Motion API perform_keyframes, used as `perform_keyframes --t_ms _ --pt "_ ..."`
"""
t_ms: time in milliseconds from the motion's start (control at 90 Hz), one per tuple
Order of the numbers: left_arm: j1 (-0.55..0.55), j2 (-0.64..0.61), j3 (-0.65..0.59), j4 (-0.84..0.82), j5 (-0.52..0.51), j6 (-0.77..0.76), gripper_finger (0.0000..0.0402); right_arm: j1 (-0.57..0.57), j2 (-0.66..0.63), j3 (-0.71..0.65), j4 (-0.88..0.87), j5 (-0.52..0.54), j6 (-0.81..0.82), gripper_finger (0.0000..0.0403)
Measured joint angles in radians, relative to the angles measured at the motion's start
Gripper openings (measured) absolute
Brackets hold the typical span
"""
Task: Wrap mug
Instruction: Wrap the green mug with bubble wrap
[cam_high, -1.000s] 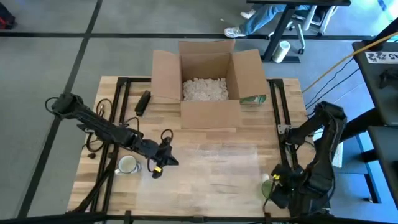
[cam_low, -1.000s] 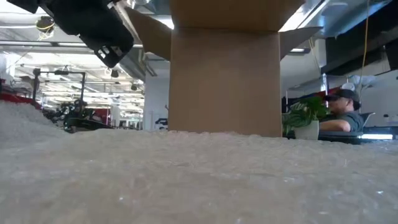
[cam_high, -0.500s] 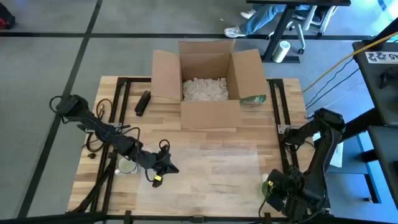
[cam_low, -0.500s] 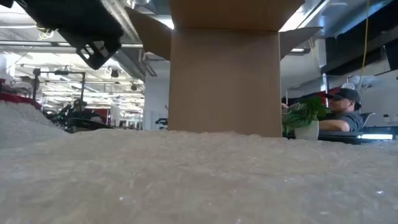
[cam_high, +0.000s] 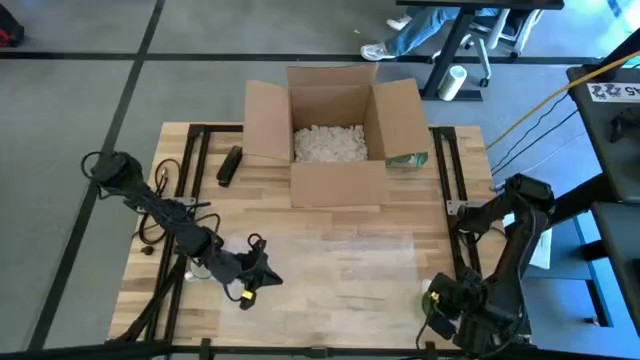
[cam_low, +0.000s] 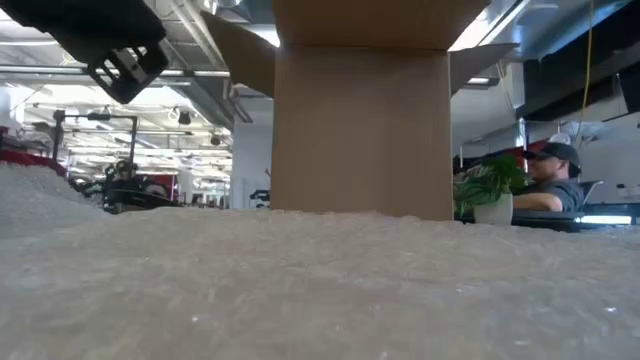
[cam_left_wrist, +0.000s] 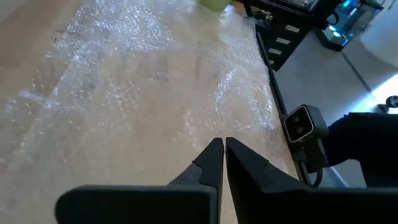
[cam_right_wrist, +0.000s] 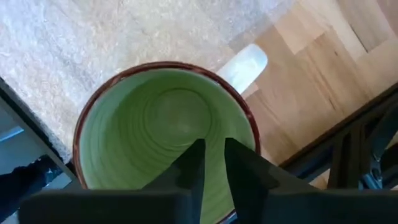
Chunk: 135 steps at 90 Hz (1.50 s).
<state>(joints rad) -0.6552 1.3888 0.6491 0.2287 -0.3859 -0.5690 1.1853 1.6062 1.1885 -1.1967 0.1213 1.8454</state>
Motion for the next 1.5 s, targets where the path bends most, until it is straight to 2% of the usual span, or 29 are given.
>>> perform_keyframes --t_ms 222,744,933,1122,1256,1367,1500 --pt "0.0 0.0 0.0 0.0 -0.002 0.0 0.0 0.0 -0.001 -0.061 0.043 0.0 0.006 0.0003" --pt "0.0 0.0 0.0 0.0 -0.001 -0.008 0.0 -0.001 -0.032 -0.075 0.094 0.0 0.028 0.0" --pt "0.0 0.0 0.0 0.0 -0.001 -0.017 0.0 -0.001 -0.077 0.008 0.008 0.07 0.032 0.0" --pt "0.0 0.0 0.0 0.0 -0.001 -0.018 0.0 0.0 -0.085 0.115 -0.171 0.073 0.022 0.0" --pt "0.0 0.0 0.0 -0.001 -0.001 -0.019 0.0 0.0 -0.086 0.126 -0.216 0.069 -0.008 0.0001" --pt "0.0 0.0 0.0 -0.003 -0.001 -0.027 0.0 -0.001 -0.088 0.114 -0.208 0.021 -0.024 0.0012" --pt "0.0 0.0 0.0 -0.004 0.0 -0.029 0.0 0.0 -0.088 0.097 -0.201 -0.033 -0.019 0.0054"
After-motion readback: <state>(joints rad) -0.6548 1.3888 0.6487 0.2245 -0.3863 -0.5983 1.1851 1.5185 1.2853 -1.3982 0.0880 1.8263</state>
